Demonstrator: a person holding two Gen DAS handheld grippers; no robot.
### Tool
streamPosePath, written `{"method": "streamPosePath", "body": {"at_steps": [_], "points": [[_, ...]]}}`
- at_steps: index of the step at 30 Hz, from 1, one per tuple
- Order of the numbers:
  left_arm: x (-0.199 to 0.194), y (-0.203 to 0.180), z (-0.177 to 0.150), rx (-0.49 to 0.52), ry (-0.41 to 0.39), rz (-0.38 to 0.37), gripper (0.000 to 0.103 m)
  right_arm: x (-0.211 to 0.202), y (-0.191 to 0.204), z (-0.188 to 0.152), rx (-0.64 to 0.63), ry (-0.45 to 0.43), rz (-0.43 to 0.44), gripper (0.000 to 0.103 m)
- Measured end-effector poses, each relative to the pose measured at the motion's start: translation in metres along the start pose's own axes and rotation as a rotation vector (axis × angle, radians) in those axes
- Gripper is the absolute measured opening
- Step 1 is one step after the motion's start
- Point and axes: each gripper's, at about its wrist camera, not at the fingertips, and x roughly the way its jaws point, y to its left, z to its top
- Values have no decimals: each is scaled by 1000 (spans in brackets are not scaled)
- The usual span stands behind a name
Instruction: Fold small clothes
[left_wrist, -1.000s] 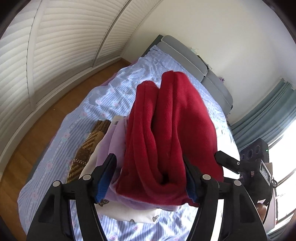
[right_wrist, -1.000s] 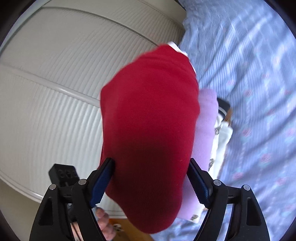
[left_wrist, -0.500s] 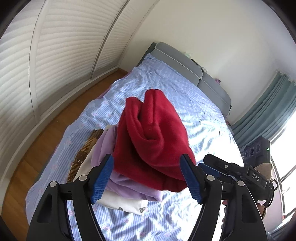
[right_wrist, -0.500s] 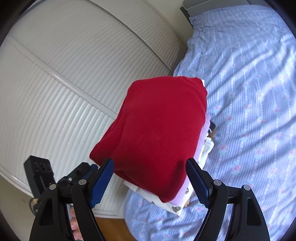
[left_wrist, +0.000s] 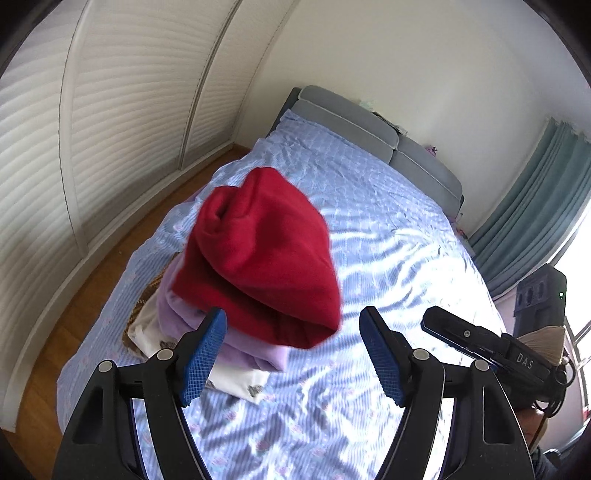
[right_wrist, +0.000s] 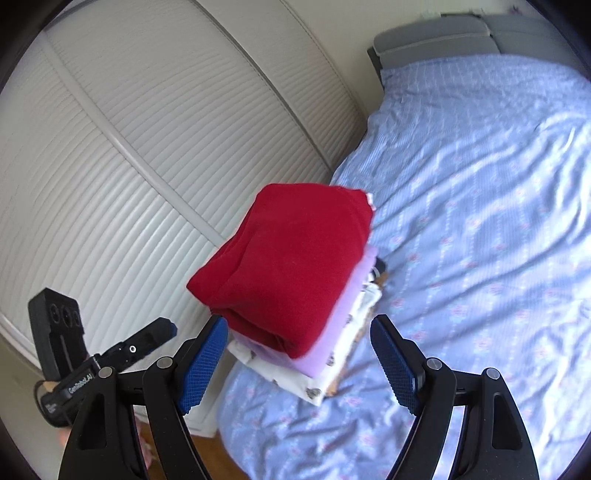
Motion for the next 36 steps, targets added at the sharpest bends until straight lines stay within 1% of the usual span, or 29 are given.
{"method": "streamPosePath", "body": {"at_steps": [2, 5, 8, 11, 14, 16, 19, 21, 22, 26, 31, 34, 36], "points": [[-9, -17, -11, 22, -9, 24, 74, -21, -1, -9, -34, -15, -24, 80], [-28, -48, -32, 62, -54, 81, 79, -55, -2, -28, -100, -53, -70, 80], [-44, -81, -56, 104, -86, 131, 81, -94, -6, -50, -154, -96, -121, 80], [-57, -115, -84, 137, -111, 159, 86, -134, -15, -72, -182, -127, -158, 80], [-66, -149, -113, 192, -134, 189, 95, -175, -28, -94, -194, -163, -192, 80], [-71, -173, -136, 216, -142, 197, 96, -198, -36, -109, -205, -184, -215, 83], [-75, -202, -166, 239, -149, 190, 97, -233, -49, -132, -220, -215, -266, 85], [-79, -219, -184, 251, -151, 193, 101, -256, -58, -148, -223, -238, -306, 86], [-80, -227, -193, 259, -151, 194, 102, -266, -63, -155, -226, -250, -329, 88], [-86, -260, -235, 328, -165, 218, 102, -309, -82, -189, -234, -301, -438, 90], [-104, -289, -271, 376, -190, 231, 103, -353, -108, -223, -170, -324, -510, 92], [-117, -301, -290, 381, -203, 222, 103, -378, -117, -243, -152, -342, -577, 92], [-124, -306, -300, 373, -208, 214, 103, -392, -121, -255, -138, -355, -604, 92]]}}
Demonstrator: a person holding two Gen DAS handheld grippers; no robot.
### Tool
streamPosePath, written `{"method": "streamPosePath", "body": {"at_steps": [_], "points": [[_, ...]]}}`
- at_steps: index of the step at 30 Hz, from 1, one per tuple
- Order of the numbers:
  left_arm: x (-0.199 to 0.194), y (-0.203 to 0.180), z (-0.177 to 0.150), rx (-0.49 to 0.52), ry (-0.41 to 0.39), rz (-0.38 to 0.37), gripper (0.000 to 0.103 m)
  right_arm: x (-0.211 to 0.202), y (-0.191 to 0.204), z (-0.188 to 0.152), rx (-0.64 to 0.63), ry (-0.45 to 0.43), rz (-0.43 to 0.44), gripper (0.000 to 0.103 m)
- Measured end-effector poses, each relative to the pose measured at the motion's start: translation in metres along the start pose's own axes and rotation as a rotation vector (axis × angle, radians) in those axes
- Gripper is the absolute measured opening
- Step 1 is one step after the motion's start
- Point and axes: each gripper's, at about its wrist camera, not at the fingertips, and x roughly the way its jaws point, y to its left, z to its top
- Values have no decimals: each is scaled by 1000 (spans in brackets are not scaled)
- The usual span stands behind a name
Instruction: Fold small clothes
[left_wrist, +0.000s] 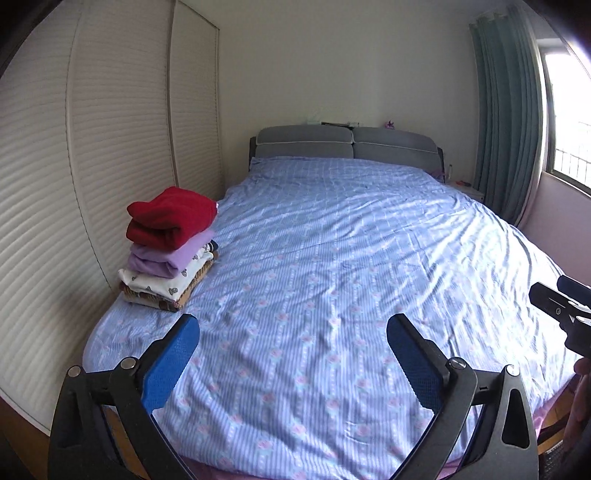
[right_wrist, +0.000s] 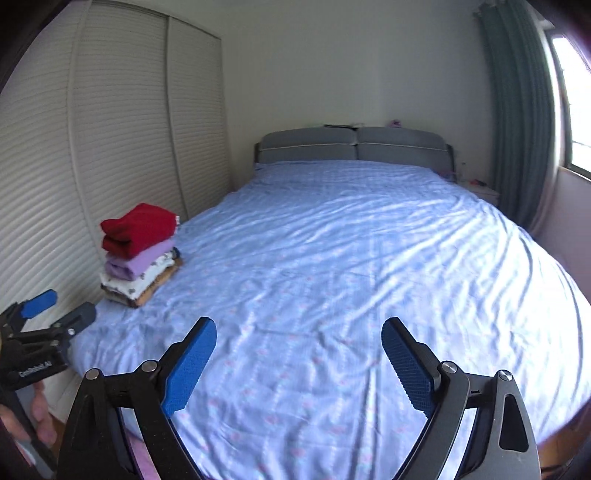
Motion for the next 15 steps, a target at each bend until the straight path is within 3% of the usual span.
{"method": "streamPosePath", "body": {"at_steps": [7, 15], "points": [[-26, -12, -16, 16, -13, 22, 103, -41, -23, -18, 0, -45, -127, 94], [-34, -9, -22, 1, 6, 26, 103, -64, -42, -28, 25, -56, -189, 94]]}}
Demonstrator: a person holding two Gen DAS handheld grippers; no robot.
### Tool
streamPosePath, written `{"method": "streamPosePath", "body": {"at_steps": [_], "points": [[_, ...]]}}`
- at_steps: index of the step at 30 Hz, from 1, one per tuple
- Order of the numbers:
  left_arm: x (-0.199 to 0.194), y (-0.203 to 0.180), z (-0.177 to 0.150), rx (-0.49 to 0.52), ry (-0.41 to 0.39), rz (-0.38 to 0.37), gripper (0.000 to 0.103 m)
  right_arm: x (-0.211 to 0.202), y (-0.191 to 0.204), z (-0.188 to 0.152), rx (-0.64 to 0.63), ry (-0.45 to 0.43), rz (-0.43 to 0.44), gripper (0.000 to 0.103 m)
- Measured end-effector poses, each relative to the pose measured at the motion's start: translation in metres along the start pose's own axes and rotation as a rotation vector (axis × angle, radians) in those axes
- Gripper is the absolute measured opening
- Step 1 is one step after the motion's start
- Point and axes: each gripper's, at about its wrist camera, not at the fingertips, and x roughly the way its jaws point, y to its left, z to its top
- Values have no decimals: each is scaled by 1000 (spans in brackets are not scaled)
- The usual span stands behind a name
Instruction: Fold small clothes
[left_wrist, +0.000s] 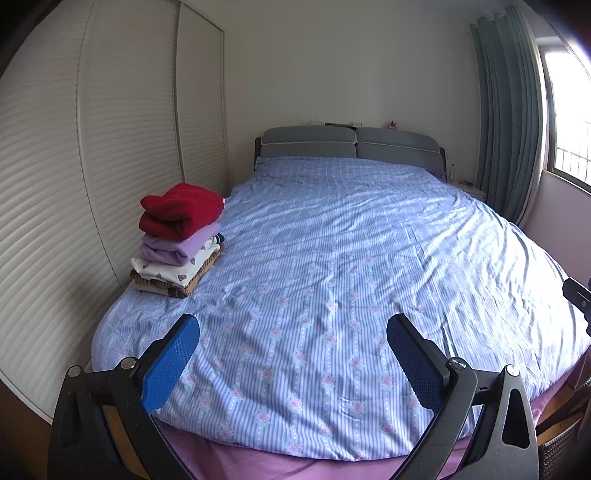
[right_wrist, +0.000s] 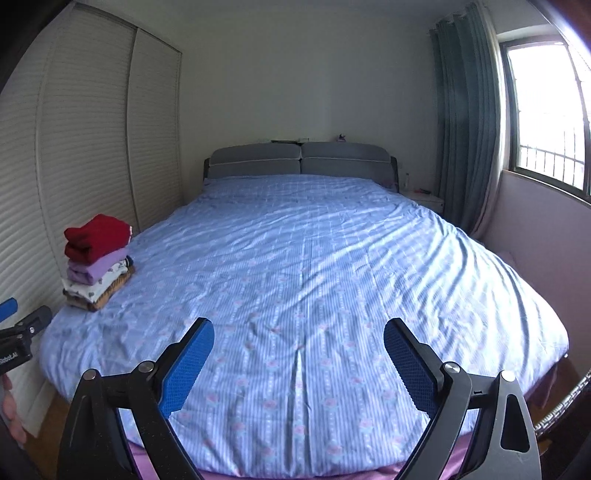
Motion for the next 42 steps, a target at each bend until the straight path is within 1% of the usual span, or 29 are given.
{"method": "streamPosePath", "body": {"at_steps": [7, 42], "points": [[0, -5, -5, 9, 10, -12, 103, -3, -8, -2, 21, 6, -18, 94], [1, -5, -1, 1, 15, -25, 103, 0, -9, -2, 19, 16, -16, 94]]}}
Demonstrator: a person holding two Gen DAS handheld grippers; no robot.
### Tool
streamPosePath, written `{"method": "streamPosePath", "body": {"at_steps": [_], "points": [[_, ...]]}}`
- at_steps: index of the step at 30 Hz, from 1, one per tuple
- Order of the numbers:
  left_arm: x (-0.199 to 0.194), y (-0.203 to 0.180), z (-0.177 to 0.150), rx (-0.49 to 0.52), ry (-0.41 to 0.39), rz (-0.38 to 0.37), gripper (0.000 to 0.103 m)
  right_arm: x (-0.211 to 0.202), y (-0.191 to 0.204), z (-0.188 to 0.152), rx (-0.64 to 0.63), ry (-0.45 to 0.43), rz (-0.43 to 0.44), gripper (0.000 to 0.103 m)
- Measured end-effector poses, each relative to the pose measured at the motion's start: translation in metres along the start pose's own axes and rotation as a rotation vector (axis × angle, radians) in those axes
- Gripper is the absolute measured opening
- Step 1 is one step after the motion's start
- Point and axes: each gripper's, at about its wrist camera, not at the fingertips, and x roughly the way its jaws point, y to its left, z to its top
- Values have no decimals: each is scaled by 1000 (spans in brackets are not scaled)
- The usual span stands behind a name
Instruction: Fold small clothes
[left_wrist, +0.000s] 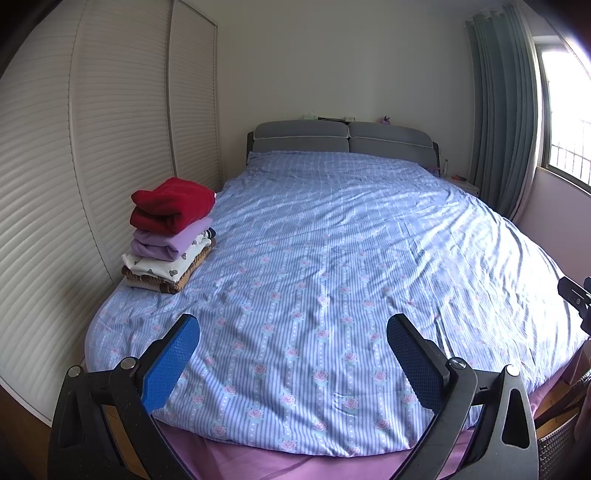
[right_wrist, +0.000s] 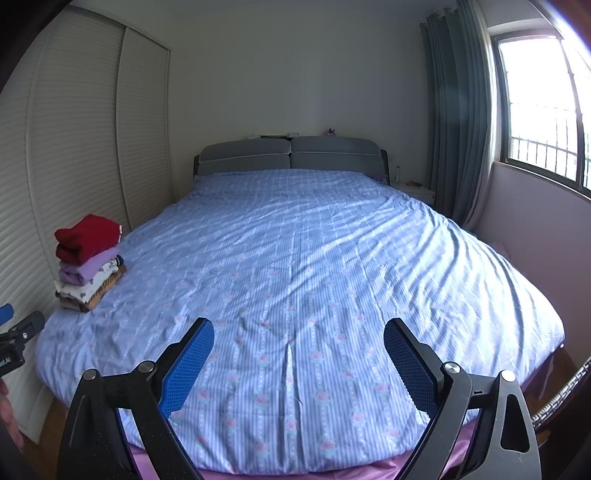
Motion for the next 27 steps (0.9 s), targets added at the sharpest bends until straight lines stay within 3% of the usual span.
{"method": "streamPosePath", "body": {"at_steps": [27], "points": [[1, 0, -2, 2, 2, -1, 103, 2, -1, 0, 4, 6, 3, 94]]}}
